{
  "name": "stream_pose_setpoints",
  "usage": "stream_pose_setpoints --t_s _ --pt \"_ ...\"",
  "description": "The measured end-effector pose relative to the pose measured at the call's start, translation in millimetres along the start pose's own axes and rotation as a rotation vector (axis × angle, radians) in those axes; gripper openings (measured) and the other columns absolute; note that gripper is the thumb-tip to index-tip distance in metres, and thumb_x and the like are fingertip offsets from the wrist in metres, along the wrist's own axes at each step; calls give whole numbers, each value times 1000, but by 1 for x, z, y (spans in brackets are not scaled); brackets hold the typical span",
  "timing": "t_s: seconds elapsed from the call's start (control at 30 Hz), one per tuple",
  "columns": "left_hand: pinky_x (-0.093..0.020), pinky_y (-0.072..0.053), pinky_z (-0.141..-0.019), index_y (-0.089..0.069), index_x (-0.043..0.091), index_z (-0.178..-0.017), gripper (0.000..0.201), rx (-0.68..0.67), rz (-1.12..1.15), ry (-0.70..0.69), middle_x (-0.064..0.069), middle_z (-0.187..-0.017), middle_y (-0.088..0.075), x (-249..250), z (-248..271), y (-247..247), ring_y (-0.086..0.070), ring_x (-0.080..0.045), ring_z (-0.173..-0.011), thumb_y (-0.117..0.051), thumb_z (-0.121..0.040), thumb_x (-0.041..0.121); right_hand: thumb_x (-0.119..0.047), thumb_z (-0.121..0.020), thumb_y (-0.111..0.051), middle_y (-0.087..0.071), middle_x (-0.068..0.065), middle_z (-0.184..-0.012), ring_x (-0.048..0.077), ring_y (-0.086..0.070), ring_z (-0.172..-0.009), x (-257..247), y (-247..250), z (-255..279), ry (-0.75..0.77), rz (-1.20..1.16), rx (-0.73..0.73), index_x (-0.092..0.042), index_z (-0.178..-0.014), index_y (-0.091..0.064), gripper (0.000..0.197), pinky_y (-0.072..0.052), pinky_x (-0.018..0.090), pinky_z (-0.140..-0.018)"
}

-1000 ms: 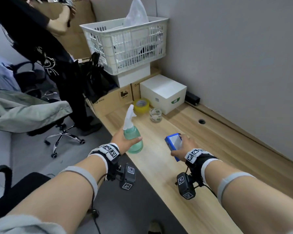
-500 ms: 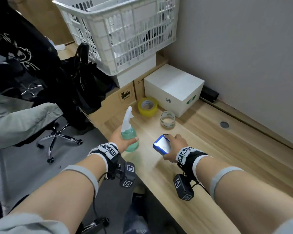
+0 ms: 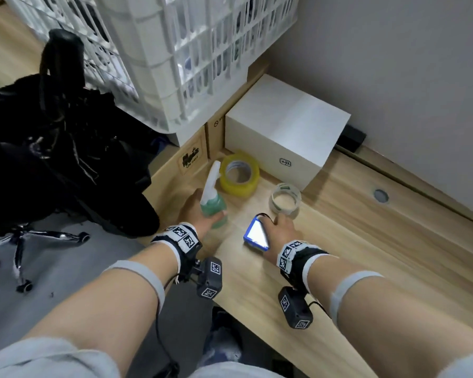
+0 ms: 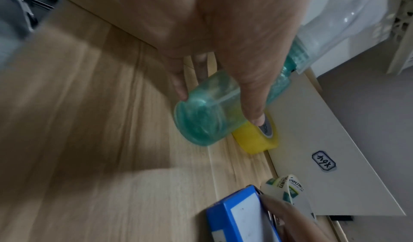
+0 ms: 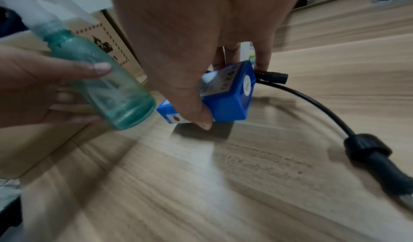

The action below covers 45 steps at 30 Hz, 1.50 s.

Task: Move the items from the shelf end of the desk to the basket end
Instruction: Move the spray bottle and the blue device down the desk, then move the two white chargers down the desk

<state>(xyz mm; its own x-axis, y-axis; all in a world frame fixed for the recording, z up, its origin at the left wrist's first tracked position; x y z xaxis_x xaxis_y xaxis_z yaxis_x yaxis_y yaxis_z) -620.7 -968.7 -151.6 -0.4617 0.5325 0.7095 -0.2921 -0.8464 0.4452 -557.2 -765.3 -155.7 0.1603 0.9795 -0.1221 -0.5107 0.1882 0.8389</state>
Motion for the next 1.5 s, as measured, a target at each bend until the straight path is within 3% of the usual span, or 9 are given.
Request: stream_pose_setpoints --t_s 0.2,0.5,0.6,0.7,0.77,0.87,1.07,1.3,1.5 --pt "-22 -39 -76 -50 12 -125 62 105 -50 -103 3 -110 -59 6 -26 14 -59 -16 -98 -83 -74 26 -10 -70 -68 -33 10 -127 33 -38 -119 -13 -7 -15 -37 -22 19 -32 -146 -21 91 -44 40 -79" --pt "-42 -46 -100 -33 4 -137 85 112 -91 261 -16 -134 -52 -7 4 -21 -55 -37 -120 -70 -69 41 -13 -80 -60 -27 10 -147 33 -36 -130 22 -2 29 -76 -261 72 -24 -140 -34 66 -45 39 -98" --pt "-39 -47 -98 -53 0 -114 50 19 -144 188 -18 -127 -59 14 23 -65 -58 -37 -115 -64 -77 31 -16 -82 -59 -26 9 -149 31 -34 -135 72 -7 64 -154 -346 74 -25 -146 -32 70 -43 40 -103" --pt "-41 -53 -90 -59 -1 -108 34 -67 -176 89 -23 -118 -65 46 62 -124 -64 -38 -108 -64 -84 24 -16 -83 -58 -28 9 -148 31 -34 -136 140 -15 115 -248 -431 97 -25 -146 -34 68 -42 40 -106" --pt "-46 -55 -93 -58 8 -86 13 -177 -182 33 -23 -108 -66 66 99 -176 -66 -36 -100 -60 -89 21 -18 -84 -59 -30 9 -146 31 -37 -134 190 -24 158 -298 -475 129 -23 -145 -36 65 -41 38 -106" --pt "-47 -52 -91 -51 12 -72 20 -298 -194 -25 -17 -98 -60 90 172 -263 -59 -31 -91 -56 -91 17 -19 -84 -59 -32 10 -143 32 -41 -131 268 -42 234 -378 -520 174 -21 -143 -39 62 -43 38 -104" --pt "-34 -50 -73 -59 5 -114 25 -578 -309 -200 -10 -102 -61 133 341 -459 -59 -22 -88 -54 -94 19 -20 -87 -59 -31 9 -147 29 -44 -130 431 -82 413 -609 -606 290 -24 -141 -44 56 -44 34 -101" --pt "-29 -43 -70 -52 10 -107 11 -868 -395 -340 -4 -85 -55 166 529 -627 -52 -14 -69 -49 -97 13 -21 -87 -58 -37 8 -141 30 -57 -113 564 -137 611 -925 -737 428 -23 -133 -50 48 -48 34 -95" --pt "-33 -47 -76 -53 3 -129 36 -1025 -461 -475 -10 -104 -61 175 627 -731 -59 -19 -81 -52 -96 17 -23 -86 -58 -40 6 -135 28 -60 -103 624 -183 722 -1122 -830 501 -25 -128 -53 43 -50 36 -92"
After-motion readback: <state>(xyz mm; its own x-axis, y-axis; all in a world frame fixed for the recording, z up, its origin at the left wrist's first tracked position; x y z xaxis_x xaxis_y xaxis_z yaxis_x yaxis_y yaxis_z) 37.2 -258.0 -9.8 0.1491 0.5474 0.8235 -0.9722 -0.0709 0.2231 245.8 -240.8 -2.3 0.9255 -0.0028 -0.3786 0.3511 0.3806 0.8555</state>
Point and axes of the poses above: each hand's wrist, its own z-axis away from the middle knuckle, its own y-axis out of the back of the hand, x = y × z, the point moved 8 cm from there along -z, towards the middle knuckle
